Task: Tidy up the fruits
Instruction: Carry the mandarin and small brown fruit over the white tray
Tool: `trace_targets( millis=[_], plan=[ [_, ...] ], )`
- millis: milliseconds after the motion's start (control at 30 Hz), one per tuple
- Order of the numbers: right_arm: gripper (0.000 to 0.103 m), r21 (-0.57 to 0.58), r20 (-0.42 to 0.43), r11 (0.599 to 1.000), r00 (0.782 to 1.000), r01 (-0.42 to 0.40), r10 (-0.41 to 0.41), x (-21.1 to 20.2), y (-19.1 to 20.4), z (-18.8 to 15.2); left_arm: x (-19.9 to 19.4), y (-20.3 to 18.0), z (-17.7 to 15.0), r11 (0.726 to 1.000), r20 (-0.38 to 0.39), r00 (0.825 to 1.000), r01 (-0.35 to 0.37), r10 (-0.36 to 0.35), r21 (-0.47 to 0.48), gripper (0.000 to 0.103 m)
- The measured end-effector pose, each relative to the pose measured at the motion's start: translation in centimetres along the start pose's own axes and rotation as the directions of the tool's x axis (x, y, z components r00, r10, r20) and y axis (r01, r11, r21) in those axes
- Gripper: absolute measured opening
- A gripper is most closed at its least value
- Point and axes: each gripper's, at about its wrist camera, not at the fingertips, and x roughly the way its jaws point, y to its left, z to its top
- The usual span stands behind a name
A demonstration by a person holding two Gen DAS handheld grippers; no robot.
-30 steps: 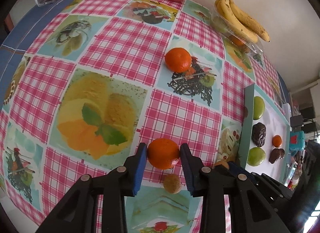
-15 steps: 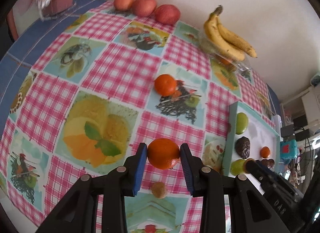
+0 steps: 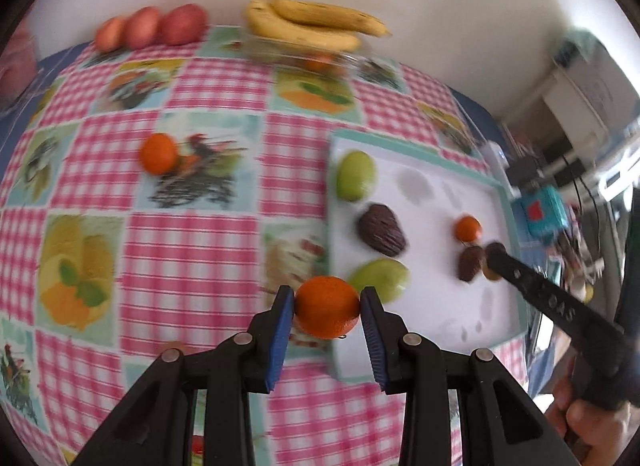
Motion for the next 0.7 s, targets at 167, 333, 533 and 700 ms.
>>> trace_targets(
  millis=[167,333,533,700],
  plan=[
    [0.025,0.035,-0.007,0.999,1.0,0.011,-0.011,0.5,-1.3,-0.1,2.5,-3.4,-0.9,0.995,-0.071,0.997,0.023,-0.017,0.092,0.037],
    [0.025,0.031,-0.053,0.999,0.998,0.017,-0.015,2.0,-1.6,-0.6,4.9,-4.7,-1.5,0.991,-0.128,0.992,0.017,0.001,0.133,0.037],
    [0.025,0.024,-0.137,0.999,0.99,0.026,-0.023,4.9,-1.7,-1.4,6.5,-5.2,-1.8,0.99,-0.155,0.988,0.017,0.004,0.137,0.037],
    [0.025,0.018,-0.163,0.999,0.986,0.032,-0.029,5.9,-1.5,-1.7,6.8,-5.2,-1.7,0.99,-0.149,0.989,0.014,0.007,0.141,0.037]
  ],
)
